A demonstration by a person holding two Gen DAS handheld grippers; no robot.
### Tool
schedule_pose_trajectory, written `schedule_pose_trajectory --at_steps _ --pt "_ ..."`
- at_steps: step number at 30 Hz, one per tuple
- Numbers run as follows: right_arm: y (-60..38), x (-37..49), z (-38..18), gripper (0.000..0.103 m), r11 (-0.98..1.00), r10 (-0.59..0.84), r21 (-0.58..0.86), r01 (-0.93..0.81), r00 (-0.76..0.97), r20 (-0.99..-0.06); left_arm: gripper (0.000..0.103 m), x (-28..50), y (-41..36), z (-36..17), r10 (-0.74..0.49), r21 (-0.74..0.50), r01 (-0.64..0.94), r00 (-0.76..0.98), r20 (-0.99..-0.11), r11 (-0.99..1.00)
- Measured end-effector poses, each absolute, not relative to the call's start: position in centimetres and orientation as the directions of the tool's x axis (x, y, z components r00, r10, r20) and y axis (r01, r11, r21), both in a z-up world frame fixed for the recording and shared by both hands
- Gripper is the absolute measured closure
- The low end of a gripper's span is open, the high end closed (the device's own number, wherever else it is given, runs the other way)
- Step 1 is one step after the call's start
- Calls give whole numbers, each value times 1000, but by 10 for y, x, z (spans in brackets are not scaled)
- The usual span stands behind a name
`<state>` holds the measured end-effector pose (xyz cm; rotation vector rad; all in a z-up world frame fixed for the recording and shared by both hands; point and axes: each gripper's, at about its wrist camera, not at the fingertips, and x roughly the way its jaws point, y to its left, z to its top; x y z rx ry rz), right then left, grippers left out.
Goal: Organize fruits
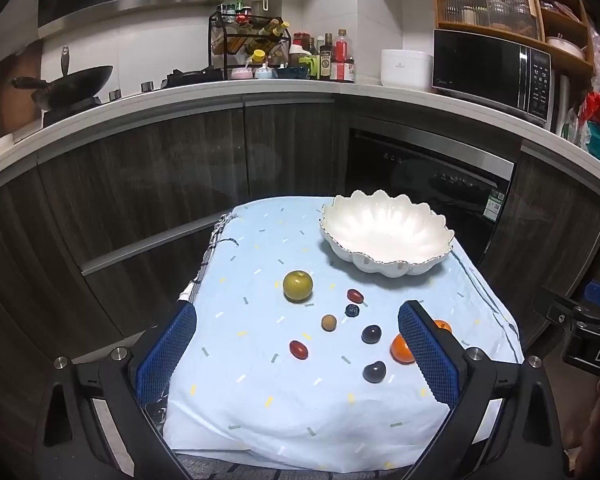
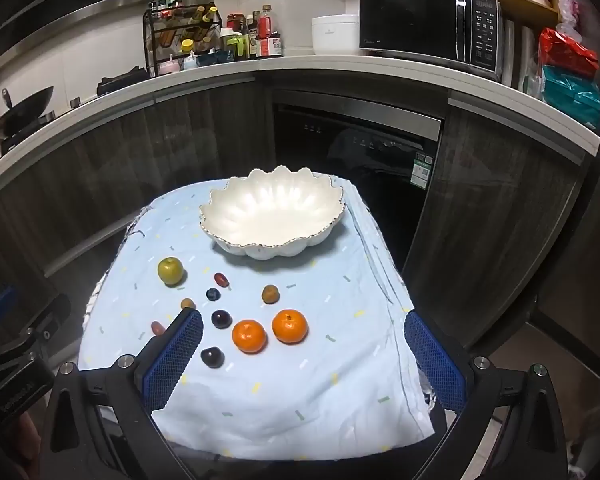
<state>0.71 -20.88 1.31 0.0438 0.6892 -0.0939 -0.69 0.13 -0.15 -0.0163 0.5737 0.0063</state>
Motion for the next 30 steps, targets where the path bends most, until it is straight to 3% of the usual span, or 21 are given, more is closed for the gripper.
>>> schedule_pose_trajectory --at_steps 30 --pt "-211 2 17 1 993 -86 5 115 775 -626 0 -9 -2 2 -8 -18 -1 837 -548 1000"
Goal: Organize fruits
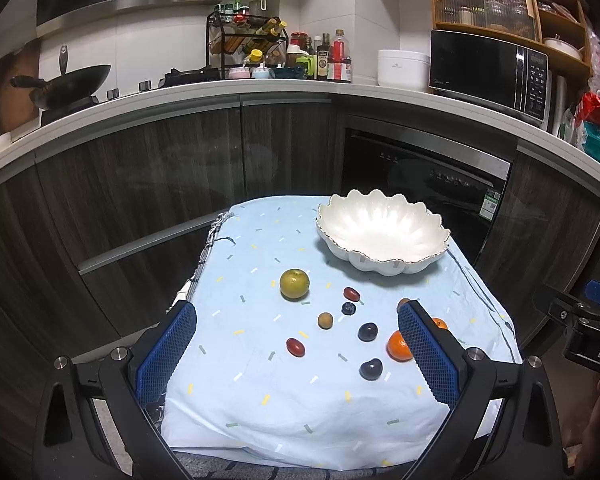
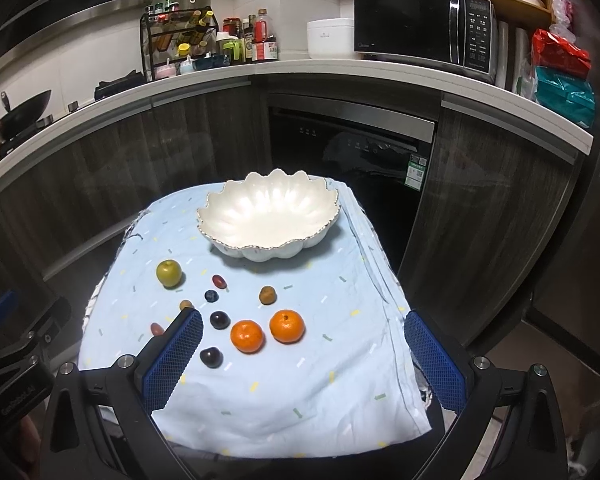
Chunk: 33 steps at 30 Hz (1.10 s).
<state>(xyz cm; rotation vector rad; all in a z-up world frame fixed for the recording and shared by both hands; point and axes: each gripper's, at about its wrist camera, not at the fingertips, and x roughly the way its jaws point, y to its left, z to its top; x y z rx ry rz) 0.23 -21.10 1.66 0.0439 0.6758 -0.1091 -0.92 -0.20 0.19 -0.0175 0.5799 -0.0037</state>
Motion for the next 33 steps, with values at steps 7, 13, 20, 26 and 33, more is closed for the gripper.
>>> schedule_pose_trajectory --at_steps 7,13,20,26,33 --pt "-212 2 16 1 993 -87 5 115 776 -625 0 -9 -2 2 -9 -18 -1 837 -548 1000" --pt "-212 -1 17 1 993 -88 3 114 782 -617 0 -9 -2 2 -9 -19 -1 837 -548 1000" --pt "-211 -3 18 1 993 -88 3 114 785 -614 0 -10 -2 4 -9 -19 -2 838 -546 1000" --pt "-211 -3 19 1 993 -89 3 115 785 -614 0 -11 -1 6 -10 -20 -1 838 -545 1000" --pt "-211 -3 18 1 993 -91 4 119 783 -615 0 -9 -1 6 -14 -23 2 834 -552 1000"
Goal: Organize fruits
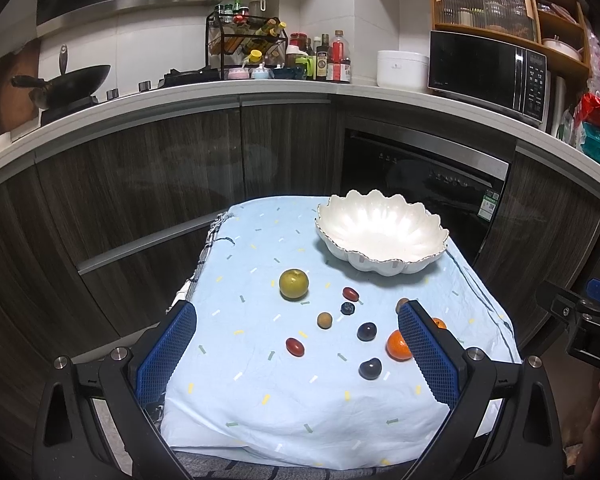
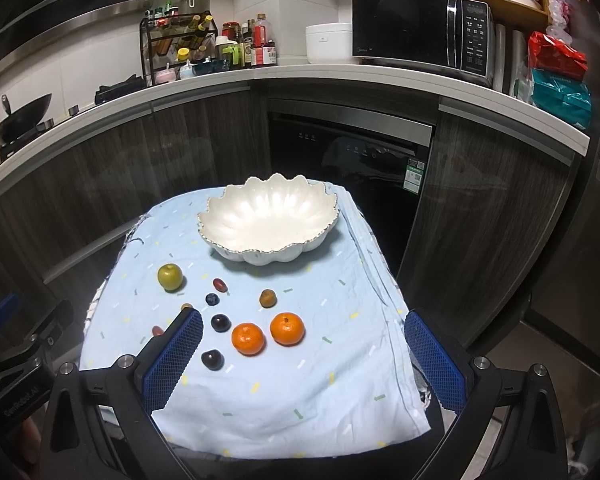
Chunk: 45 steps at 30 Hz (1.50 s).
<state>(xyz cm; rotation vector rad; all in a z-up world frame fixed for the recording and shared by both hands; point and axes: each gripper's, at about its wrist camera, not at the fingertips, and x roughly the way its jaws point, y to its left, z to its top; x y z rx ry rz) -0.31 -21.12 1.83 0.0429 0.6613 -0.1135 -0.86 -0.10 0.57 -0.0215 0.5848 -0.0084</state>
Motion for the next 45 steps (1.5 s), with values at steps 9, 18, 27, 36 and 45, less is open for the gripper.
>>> schedule_pose_trajectory --at_steps 9,18,27,36,45 --pt "-213 4 19 1 993 -86 9 117 776 -625 0 0 1 0 -14 -20 3 824 -566 1000" --pt "-212 18 11 1 994 -73 11 105 761 -645 0 13 -1 -9 -8 -13 0 803 -596 1000" --pt "-212 39 -2 1 996 -51 23 92 721 -691 0 31 -5 -18 -10 2 15 773 -634 1000" --pt "-212 56 -13 1 996 -22 40 74 691 -723 0 47 -11 -27 -15 12 31 744 -668 999" --pt "-204 77 -24 4 999 27 47 12 658 -753 1 67 -8 -41 -15 5 27 700 -714 1000"
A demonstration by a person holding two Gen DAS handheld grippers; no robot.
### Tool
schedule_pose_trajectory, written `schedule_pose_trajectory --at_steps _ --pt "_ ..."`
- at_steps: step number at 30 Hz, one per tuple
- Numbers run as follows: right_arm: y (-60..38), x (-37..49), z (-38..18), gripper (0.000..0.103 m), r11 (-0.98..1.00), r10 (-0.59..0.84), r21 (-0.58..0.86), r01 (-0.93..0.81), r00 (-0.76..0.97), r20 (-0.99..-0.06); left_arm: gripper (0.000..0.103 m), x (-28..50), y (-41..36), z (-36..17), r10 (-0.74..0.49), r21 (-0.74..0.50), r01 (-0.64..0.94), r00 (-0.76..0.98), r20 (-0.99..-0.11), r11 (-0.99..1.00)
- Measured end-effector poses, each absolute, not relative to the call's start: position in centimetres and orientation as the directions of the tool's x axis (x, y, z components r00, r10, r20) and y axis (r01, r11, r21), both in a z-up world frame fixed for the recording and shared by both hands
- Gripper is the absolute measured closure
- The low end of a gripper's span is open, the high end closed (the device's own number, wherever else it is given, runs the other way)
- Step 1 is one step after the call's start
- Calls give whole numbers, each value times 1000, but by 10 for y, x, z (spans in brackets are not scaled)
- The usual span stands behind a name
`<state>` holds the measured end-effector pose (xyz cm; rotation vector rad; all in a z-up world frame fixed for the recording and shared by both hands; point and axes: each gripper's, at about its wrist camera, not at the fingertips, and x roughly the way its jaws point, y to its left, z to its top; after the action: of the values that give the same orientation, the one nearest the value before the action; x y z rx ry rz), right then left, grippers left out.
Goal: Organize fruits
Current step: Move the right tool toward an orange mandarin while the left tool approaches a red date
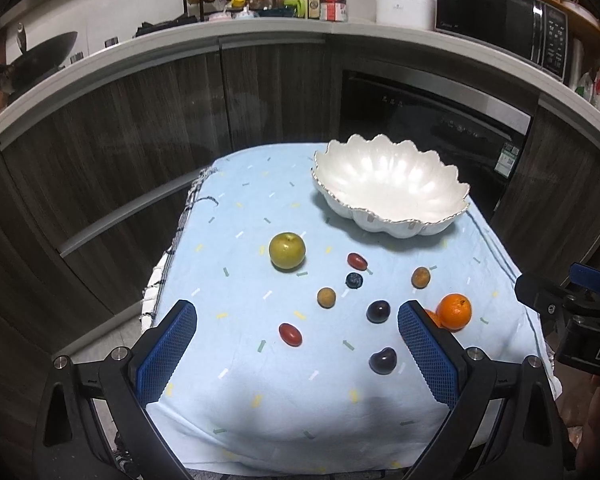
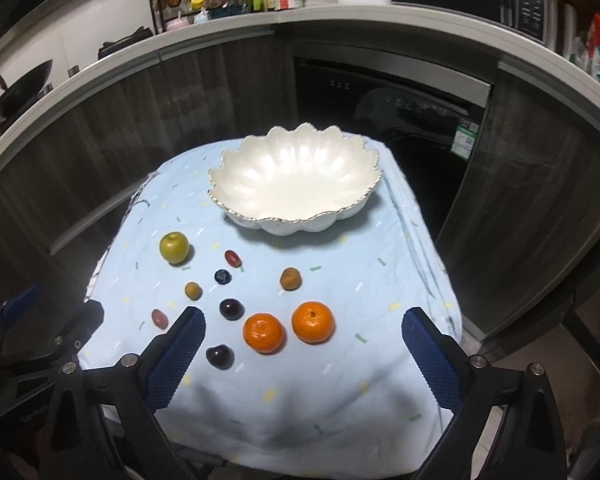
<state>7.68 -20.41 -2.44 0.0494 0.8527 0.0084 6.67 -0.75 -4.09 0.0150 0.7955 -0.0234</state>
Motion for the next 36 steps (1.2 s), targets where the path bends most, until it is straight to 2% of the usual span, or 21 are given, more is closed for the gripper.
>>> schedule_pose_trajectory --at_steps 13,16,20,27,32,36 --pt "-183 105 -44 4 998 43 4 -63 641 -766 3 88 6 -62 0 -1 -2 660 -751 1000" --pt "-179 109 -51 10 997 51 6 -73 627 -777 5 92 6 -67 -4 1 7 652 -759 1000" --pt "-176 113 -58 12 997 53 7 -76 618 -785 13 95 4 -75 -9 16 32 637 -771 999" --pt "-168 120 -71 16 996 60 9 -86 615 -786 13 101 3 -89 -8 30 49 637 -770 998" --pt "-163 125 -87 24 995 61 1 -99 605 -794 21 108 6 -108 -6 29 45 624 -782 999" --pt "-160 127 -99 32 993 58 -14 -116 590 -805 23 110 5 -120 -1 35 45 624 -782 998"
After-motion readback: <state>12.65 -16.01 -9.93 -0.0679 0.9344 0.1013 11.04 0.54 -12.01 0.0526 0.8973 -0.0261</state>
